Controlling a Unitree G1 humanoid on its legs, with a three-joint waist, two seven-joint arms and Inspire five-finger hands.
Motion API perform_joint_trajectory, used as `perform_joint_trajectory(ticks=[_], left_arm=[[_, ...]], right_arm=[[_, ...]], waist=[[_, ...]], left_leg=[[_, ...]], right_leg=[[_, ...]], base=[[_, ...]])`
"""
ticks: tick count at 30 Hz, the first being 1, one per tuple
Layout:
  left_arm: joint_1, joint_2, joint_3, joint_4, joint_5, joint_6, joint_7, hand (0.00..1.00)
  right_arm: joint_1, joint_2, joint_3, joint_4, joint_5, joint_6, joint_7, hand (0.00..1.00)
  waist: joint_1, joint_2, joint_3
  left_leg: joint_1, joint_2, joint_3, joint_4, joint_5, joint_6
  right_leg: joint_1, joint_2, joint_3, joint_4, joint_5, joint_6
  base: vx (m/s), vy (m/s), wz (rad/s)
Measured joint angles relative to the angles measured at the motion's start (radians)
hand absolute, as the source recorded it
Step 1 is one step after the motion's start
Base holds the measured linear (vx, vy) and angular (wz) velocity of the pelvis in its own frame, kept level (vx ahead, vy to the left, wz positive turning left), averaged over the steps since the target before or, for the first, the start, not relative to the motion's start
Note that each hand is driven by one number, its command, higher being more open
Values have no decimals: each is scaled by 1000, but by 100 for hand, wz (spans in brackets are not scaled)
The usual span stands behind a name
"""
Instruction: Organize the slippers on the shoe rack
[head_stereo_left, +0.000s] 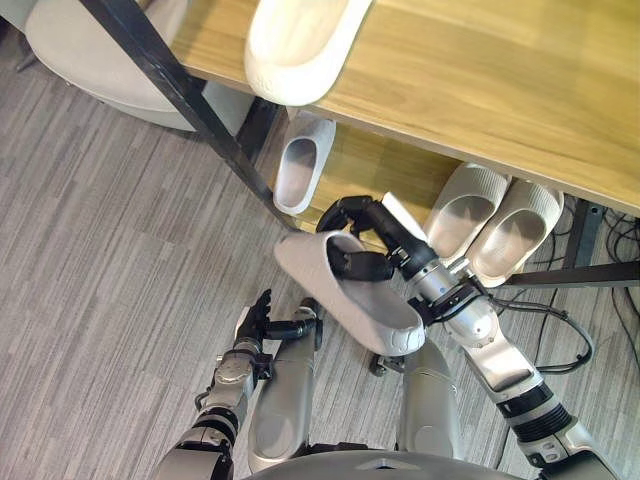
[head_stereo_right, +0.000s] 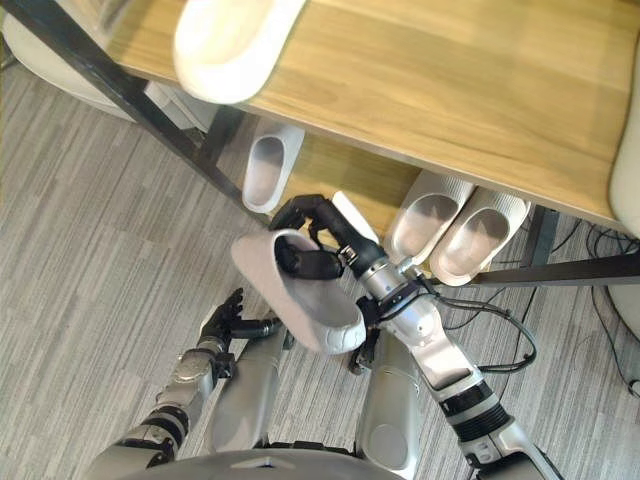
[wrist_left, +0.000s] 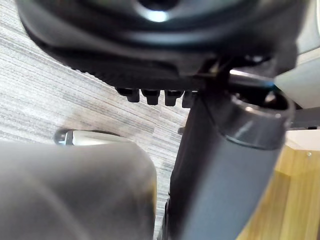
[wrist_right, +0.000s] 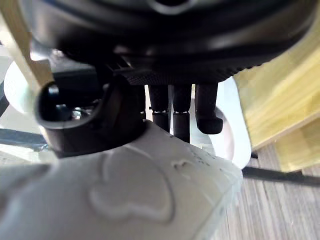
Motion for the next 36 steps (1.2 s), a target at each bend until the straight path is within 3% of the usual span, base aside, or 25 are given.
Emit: perform_joint_trajectory(ticks=[8, 16, 23, 32, 33, 36], left_arm=[[0, -28, 94, -86, -5, -6, 6, 100], [0, -51, 99, -139, -8, -8, 29, 100], [-15, -58, 93, -157, -12, -21, 30, 100], [-26, -67, 82, -186, -22, -42, 43, 100], [-27, -67, 81, -190, -23, -43, 48, 100], [-28, -67, 74, -194, -29, -44, 57, 100]], right_arm=[[-82, 18, -148, -14, -163, -15, -205, 0], [-177, 13, -187, -12, -297, -13, -345, 0], [-370, 7, -185, 229, -359, 40, -416, 0], [-570, -7, -154, 511, -367, 103, -428, 0], [-596, -12, -138, 536, -367, 105, -439, 100], [-633, -12, -133, 562, -367, 105, -460, 100]], waist=[[27, -21, 23], [43, -27, 26], [72, -31, 26], [90, -40, 25], [91, -40, 25], [93, -41, 25]], left_leg=[[-152, -1, -14, 152, -45, 9], [-223, -11, -29, 197, -42, 3], [-275, -12, -50, 227, -41, -5], [-351, -31, -72, 246, -35, -16], [-360, -32, -73, 247, -34, -17], [-368, -34, -75, 248, -34, -18]], right_leg=[[-129, -28, -18, 145, -57, -2], [-184, -49, -35, 201, -78, -10], [-219, -54, -58, 230, -88, -17], [-275, -78, -88, 261, -102, -31], [-283, -79, -89, 262, -102, -31], [-289, -81, -92, 263, -103, -30]], base=[[-70, 39, 3], [-21, 36, 9], [-21, 45, 5], [3, 42, 10], [2, 49, 3], [0, 51, 3]])
